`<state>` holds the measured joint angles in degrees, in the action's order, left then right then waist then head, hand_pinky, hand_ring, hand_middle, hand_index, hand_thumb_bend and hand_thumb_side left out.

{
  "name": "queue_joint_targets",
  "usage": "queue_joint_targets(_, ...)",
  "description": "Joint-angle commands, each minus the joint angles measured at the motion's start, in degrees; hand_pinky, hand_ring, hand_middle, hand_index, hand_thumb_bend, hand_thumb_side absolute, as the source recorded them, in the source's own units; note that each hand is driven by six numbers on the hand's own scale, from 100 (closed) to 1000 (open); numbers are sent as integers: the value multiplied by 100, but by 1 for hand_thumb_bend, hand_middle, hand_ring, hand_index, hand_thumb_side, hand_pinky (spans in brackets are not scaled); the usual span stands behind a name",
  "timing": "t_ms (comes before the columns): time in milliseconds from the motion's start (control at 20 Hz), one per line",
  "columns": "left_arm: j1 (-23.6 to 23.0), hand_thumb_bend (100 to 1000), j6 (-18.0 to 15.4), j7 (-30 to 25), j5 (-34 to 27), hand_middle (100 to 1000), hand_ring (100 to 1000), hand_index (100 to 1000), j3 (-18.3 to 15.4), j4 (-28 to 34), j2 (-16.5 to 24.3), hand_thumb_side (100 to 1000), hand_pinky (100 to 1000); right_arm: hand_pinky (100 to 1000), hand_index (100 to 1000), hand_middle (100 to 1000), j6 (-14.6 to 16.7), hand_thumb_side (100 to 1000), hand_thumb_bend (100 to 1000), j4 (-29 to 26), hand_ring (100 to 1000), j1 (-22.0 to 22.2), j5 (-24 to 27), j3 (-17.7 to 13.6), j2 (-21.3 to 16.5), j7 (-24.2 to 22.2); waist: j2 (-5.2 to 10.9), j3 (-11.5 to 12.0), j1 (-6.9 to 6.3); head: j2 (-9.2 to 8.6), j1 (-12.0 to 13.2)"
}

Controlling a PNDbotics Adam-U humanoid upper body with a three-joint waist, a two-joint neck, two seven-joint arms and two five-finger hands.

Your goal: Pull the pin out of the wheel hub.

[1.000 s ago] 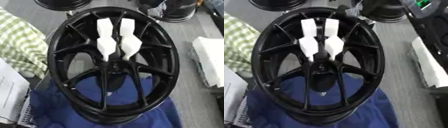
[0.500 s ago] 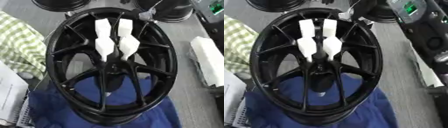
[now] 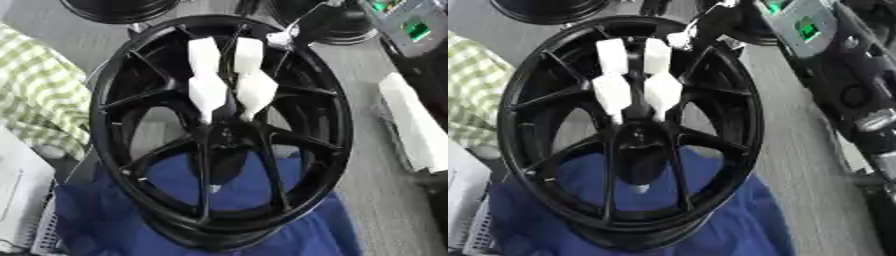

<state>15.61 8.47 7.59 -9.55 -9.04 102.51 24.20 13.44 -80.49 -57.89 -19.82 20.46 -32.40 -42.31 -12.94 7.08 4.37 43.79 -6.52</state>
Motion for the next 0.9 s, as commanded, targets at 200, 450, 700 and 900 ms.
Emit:
queue_joint_targets(200,36,100,5,17,11,597,647,789,-64,39,107,601,721,926,892,778,-348,690,100,-273,821,-80,181,-50,-94,-189,72,21,-56,-45,-34)
queue_joint_targets(450,39,100,6,9,5,595,645,789,-68,22,93,600,721,941,902,783,-534,608,100,-353,831,-76,154,-65,-104,-392,44,39,-72,-74,-77)
queue_joint_targets(700,45,100,7,9,-7,594,644,789,-69,18,80,600,721,943,900,788,-530,381,206,-386,839,-57,14,-34,-95,-541,18,57,-81,-107,-126)
queue_joint_targets(900,48,100,13,7,-14,593,643,789,-68,12,72,601,721,945,902,791,-495,326,240,-352,844,-38,-138,-29,-77,-554,-11,76,-84,-88,-140)
